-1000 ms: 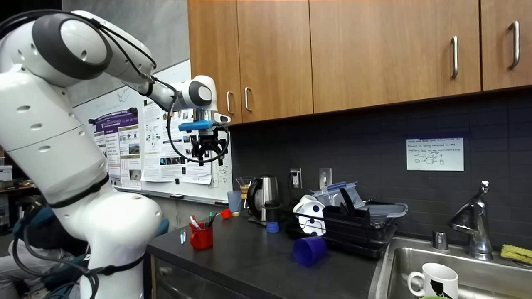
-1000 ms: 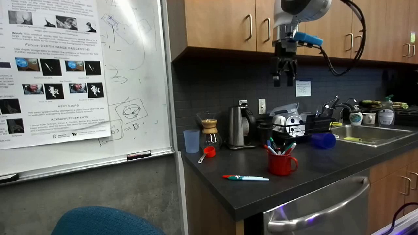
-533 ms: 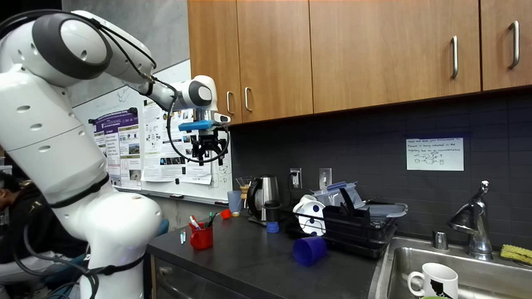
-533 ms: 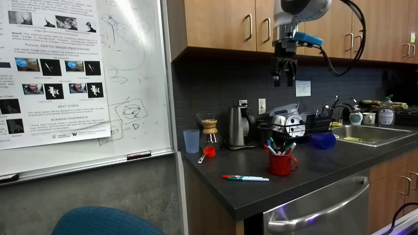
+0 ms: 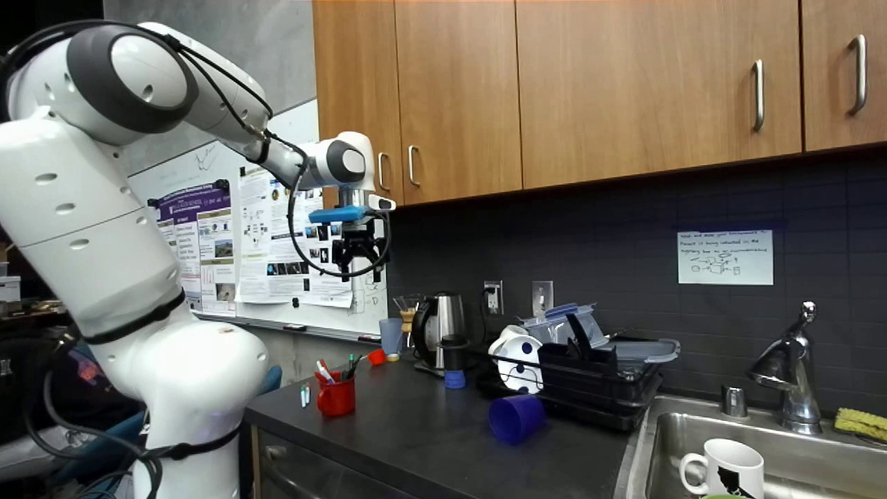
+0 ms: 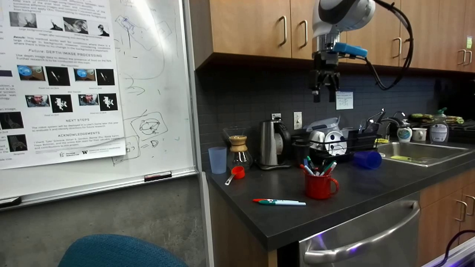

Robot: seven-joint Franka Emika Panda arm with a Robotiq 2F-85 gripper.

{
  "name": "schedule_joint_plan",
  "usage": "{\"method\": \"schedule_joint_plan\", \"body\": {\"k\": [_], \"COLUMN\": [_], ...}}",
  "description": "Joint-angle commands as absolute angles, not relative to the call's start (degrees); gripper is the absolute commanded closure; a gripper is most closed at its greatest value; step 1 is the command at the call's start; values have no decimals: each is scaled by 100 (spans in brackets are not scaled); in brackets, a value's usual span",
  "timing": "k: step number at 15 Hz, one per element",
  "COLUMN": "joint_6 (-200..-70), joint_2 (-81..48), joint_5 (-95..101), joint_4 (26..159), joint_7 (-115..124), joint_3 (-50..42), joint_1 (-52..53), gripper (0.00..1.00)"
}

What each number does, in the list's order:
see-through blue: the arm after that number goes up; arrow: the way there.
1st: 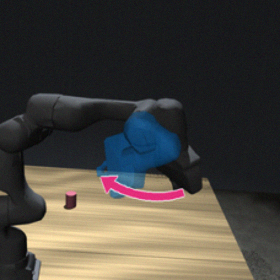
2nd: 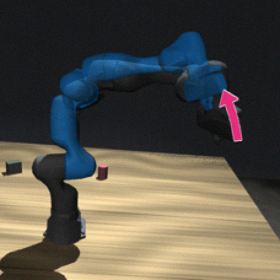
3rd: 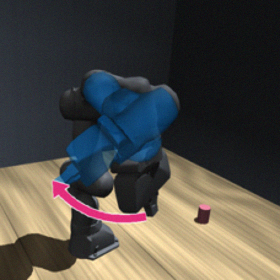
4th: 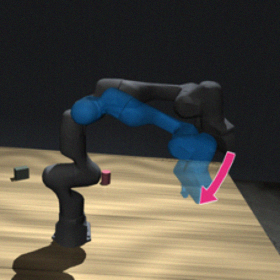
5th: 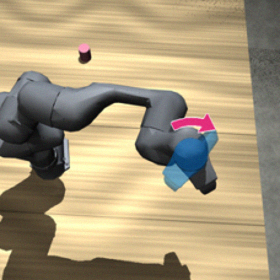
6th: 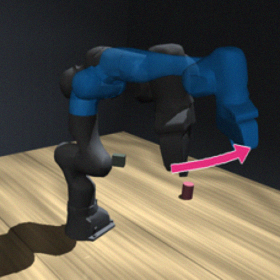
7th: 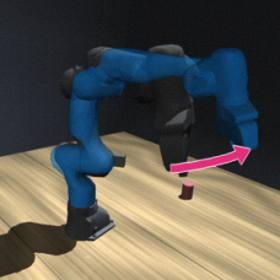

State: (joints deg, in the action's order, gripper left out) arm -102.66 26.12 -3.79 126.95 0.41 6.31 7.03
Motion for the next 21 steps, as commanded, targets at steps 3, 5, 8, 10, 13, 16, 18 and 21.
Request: {"method": "schedule_joint_plan", "body": {"k": [3,5,8,10,13,16,18,21], "joint_6": [-10360,-10468,-10825,-11168,-11751,-12307,-12175,-12294], "joint_2": [2252,2212,2166,2104,1948,1643,1732,1580], "joint_5": [-367,-317,-176,-89,9,74,9,7], "joint_4": [12611,12695,12909,13091,13333,13411,13431,13415], "joint_7": [-205,-281,-452,-629,-946,-1115,-1041,-1095], "joint_3": [212,73,-159,-350,-646,-894,-866,-946], "joint_1": [404,276,52,-97,-308,-507,-504,-560], "gripper": [0,0,0,0,0,0,0,0]}}
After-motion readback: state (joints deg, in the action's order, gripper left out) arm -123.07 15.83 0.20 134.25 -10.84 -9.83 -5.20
